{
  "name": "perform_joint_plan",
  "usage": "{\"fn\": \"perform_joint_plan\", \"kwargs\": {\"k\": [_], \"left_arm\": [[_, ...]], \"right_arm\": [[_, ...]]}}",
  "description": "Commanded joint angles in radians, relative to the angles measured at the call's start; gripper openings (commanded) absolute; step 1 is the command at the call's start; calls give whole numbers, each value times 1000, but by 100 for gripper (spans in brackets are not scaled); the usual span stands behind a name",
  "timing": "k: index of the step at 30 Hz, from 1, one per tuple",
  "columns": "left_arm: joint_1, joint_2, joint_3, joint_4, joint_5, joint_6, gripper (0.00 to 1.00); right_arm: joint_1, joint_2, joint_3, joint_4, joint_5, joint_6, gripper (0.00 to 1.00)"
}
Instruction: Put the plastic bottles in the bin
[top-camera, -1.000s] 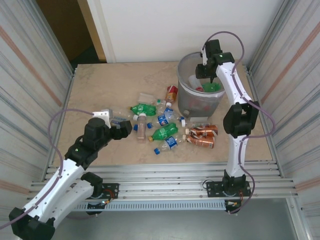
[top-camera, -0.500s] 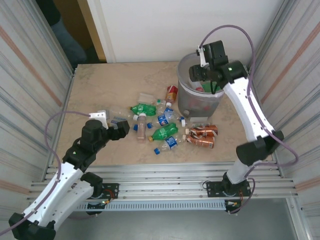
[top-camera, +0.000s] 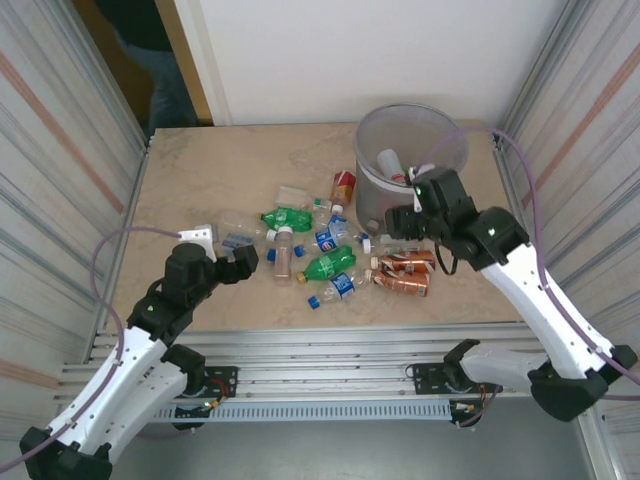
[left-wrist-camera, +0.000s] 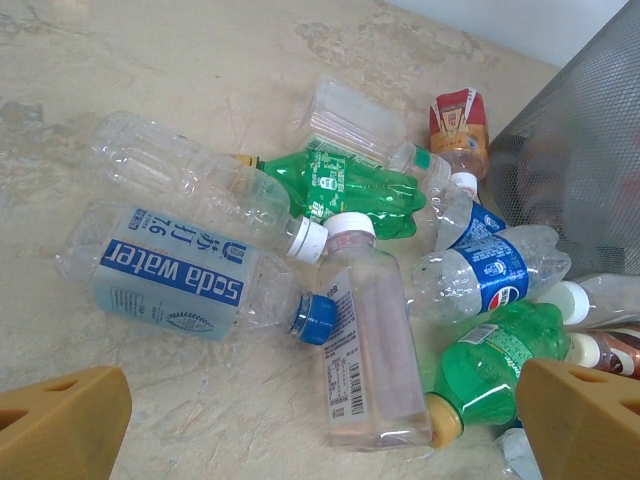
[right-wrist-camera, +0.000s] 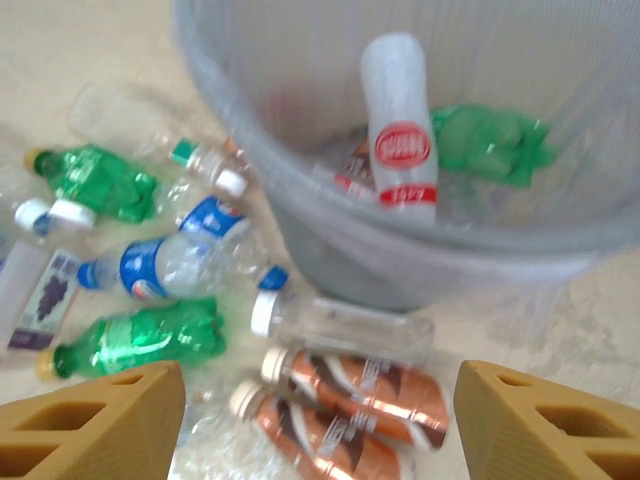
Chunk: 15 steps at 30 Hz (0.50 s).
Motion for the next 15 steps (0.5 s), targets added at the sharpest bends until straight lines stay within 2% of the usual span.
{"fn": "perform_joint_plan", "kwargs": {"k": [1, 5, 8, 12, 15], "left_arm": [[6, 5, -1, 41, 8, -13, 99], [6, 14, 2, 42, 12, -21, 99], [7, 15, -1, 40, 14, -24, 99], [6, 18, -4, 32, 11, -25, 99], [8, 19, -7, 28, 12, -25, 99]], "right_arm": [[54, -36, -117, -38, 4, 219, 72], [180, -65, -293, 41, 19, 529, 76], [252, -69, -402, 150, 2, 699, 80], [267, -32, -496, 276, -76, 812, 87], [267, 24, -529, 353, -140, 842, 94]]}}
